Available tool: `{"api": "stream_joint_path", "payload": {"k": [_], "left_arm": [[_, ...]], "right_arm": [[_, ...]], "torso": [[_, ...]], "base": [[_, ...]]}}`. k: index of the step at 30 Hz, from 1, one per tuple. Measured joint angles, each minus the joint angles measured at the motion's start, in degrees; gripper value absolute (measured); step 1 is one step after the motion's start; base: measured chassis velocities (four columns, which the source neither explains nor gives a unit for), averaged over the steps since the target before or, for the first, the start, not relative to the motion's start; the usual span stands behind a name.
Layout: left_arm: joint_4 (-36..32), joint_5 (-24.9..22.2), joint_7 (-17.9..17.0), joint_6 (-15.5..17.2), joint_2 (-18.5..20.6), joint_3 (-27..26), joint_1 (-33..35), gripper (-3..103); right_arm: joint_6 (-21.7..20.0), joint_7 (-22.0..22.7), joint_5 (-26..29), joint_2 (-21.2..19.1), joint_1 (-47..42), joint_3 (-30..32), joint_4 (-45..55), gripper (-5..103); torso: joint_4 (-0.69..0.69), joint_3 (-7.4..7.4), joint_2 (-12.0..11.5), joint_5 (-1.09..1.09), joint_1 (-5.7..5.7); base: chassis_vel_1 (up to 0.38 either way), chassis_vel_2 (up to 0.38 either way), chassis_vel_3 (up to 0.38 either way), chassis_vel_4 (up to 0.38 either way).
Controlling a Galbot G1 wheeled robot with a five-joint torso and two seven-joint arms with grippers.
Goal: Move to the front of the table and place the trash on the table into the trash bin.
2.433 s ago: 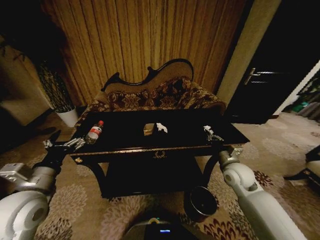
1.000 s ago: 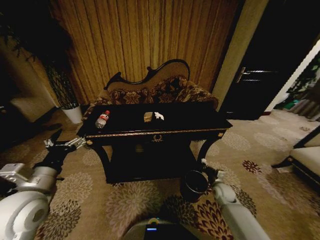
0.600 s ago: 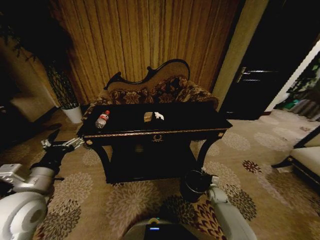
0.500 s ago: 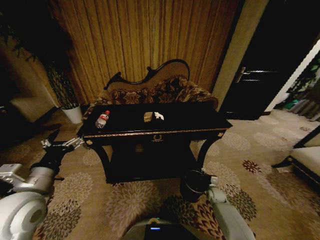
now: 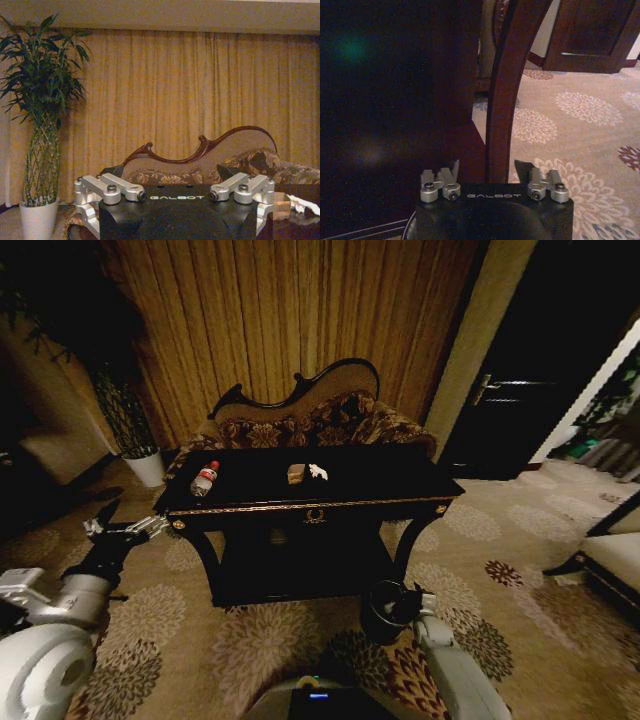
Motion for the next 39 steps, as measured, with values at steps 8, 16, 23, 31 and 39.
{"api": "stream_joint_path", "payload": {"k": [8,16,23,31,39], "left_arm": [[0.00,0.02,0.08,-0.03,0.01,0.07,0.10,100],[0.00,0.04,0.09,-0.05,0.18,0.10,0.04,100],[0.00,0.03,0.09,-0.05,0.07,0.01,0.17,100],[0.01,-0.05,0.09,-0.15,-0.04,-0.30,0.20,100],[0.01,-0.08,0.26,-0.57,-0.50,-0.55,0.04,100]], "right_arm": [[0.02,-0.41,0.09,0.21,-0.25,0.03,0.98,92],[-0.10,-0.48,0.12,0.19,-0.33,0.04,1.75,100],[-1.31,-0.64,1.61,-0.23,-0.50,1.26,4.36,100],[-5.40,-1.77,9.68,-4.28,-6.27,2.80,28.55,100],[-9.15,-1.71,12.37,-6.15,-8.76,3.87,48.36,100]], "torso": [[0.00,0.00,0.00,0.00,0.00],[0.00,0.00,0.00,0.00,0.00],[0.00,0.00,0.00,0.02,0.00],[0.01,0.00,0.00,-0.01,0.00],[0.00,0.00,0.00,0.00,0.00]], "base": [[0.000,0.000,0.000,0.000],[0.000,0.000,0.000,0.000],[0.000,0.000,0.000,0.000],[0.000,0.000,0.000,0.000],[0.000,0.000,0.000,0.000]]}}
